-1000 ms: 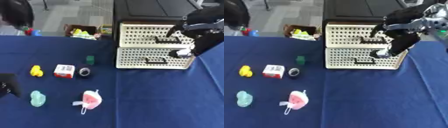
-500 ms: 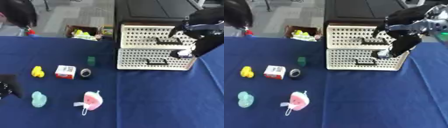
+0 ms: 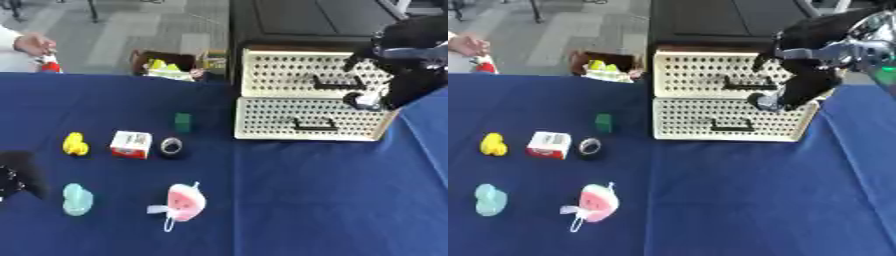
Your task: Pick up objects from table and place into drawer.
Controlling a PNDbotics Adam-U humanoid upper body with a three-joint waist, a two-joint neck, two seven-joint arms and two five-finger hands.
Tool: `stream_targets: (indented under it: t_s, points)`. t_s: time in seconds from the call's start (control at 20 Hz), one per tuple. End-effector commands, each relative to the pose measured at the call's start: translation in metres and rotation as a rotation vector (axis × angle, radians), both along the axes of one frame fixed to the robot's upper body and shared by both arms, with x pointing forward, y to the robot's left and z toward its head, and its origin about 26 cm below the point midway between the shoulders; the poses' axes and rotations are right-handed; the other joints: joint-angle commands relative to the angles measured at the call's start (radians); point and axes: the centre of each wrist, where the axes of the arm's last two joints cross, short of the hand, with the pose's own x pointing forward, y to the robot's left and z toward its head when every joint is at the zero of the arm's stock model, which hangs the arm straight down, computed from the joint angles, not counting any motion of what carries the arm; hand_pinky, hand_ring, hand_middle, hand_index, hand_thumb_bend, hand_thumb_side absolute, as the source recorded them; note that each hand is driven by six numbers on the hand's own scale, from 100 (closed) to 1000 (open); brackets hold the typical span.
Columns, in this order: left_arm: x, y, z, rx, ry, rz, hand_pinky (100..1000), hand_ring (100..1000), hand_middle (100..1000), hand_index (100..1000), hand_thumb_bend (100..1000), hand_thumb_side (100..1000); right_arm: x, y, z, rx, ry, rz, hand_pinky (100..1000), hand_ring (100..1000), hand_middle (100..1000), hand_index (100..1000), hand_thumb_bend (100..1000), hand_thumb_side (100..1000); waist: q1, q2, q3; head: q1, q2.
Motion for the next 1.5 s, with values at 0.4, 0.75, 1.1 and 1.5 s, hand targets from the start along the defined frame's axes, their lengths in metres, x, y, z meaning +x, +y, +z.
stream_targets:
  t_s: [0.4, 0.75, 1.1, 1.5]
  points:
    - [-0.002, -0.001, 0.006, 0.015, -0.027, -0.007, 461, 487, 492, 693, 100, 1000, 0.001, -0.007, 0.004, 0.222, 0.101, -0.028, 220, 197, 220, 903, 204, 880, 0.003, -0.014, 0.004, -0.002, -0.010]
    - [-0.002, -0.002, 0.006, 0.017, -0.023, -0.006, 462, 487, 491, 695, 100, 1000, -0.002, -0.003, 0.000, 0.219, 0.142, -0.005, 214, 198, 221, 900, 220, 887, 0.001, -0.012, 0.001, -0.002, -0.010]
    - [-0.002, -0.002, 0.007, 0.016, -0.022, -0.006, 464, 487, 492, 695, 100, 1000, -0.001, -0.001, -0.005, 0.196, 0.156, 0.004, 205, 196, 222, 901, 245, 886, -0.001, -0.011, 0.003, -0.004, -0.012]
    - [-0.002, -0.002, 0.006, 0.015, -0.019, -0.008, 465, 488, 492, 700, 100, 1000, 0.009, -0.007, -0.014, 0.157, 0.171, -0.019, 202, 200, 229, 911, 316, 796, -0.001, -0.010, 0.007, -0.007, -0.017]
